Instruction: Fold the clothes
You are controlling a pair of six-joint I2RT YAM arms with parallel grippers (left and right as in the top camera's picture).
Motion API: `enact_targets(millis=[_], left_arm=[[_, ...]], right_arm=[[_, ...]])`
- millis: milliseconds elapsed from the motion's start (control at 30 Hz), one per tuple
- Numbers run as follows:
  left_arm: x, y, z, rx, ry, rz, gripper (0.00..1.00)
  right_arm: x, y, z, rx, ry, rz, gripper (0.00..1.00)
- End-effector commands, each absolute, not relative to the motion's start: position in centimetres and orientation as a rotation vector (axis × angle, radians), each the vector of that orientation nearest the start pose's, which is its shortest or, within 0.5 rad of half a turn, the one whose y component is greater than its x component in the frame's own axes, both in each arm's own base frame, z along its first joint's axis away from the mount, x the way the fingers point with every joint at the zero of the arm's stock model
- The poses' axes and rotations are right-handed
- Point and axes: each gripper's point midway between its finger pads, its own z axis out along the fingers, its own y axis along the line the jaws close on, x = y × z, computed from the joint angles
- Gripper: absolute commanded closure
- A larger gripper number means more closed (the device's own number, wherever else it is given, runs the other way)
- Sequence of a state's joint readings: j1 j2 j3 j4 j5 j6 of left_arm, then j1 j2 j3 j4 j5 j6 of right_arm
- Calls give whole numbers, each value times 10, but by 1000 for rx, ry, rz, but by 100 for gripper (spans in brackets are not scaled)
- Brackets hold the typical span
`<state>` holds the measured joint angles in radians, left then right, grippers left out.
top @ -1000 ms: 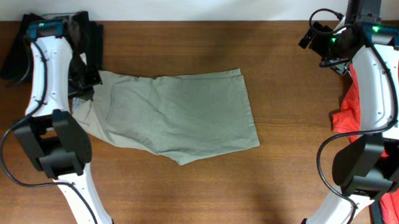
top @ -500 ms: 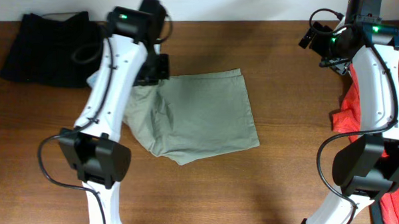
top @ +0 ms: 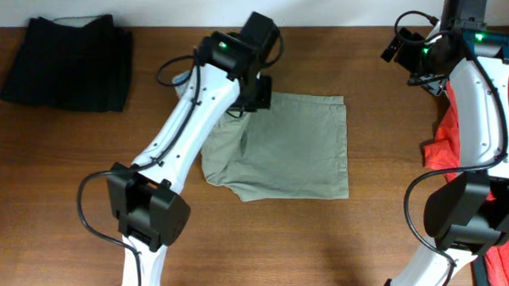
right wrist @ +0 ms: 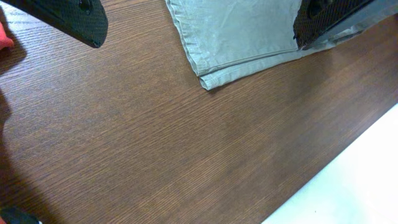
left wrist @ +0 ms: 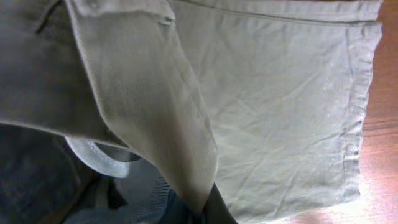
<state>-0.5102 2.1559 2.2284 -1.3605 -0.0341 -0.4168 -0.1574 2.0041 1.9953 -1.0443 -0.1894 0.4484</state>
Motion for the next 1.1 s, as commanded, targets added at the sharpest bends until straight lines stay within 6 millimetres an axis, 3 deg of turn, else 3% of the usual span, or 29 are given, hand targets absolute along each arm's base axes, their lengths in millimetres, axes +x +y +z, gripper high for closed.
enact_targets(millis=[0,167,267,333,400,467,500,533,567,667,833,967,1067], left_arm=[[417,-221,185,102,2833,-93,99],[430,-155,182,-66,2858,70,99],[437,-99,181,-226,2875,150,99],[438,-73,180,-310,2886,171,98],[439,-52,180,-362,2890,185,79],[440,-33,180,-411,2888,196,28],[441,-25,180,-436,2884,203,17],[441,-17,180,-449,2882,213,13],[441,-10,180,-464,2880,221,1],[443,15,179,-491,2876,230,1],[441,32,162,-401,2936,188,1],[439,47,126,-372,2990,44,1],[444,58,111,-353,2961,-200,1]], right_arm=[[498,-47,204,714,2523,346,1],[498,-47,204,714,2523,346,1],[498,-47,204,714,2523,346,1],[498,-47,204,714,2523,346,1],[498,-47,204,714,2523,346,1],[498,-47,204,714,2522,346,1],[498,-47,204,714,2523,346,1],[498,-47,204,714,2523,346,1],[498,-47,204,714,2522,346,1],[498,-47,204,714,2523,346,1],[498,-47,204,714,2523,346,1],[498,-47,204,714,2523,346,1],[498,-47,204,714,2523,346,1]])
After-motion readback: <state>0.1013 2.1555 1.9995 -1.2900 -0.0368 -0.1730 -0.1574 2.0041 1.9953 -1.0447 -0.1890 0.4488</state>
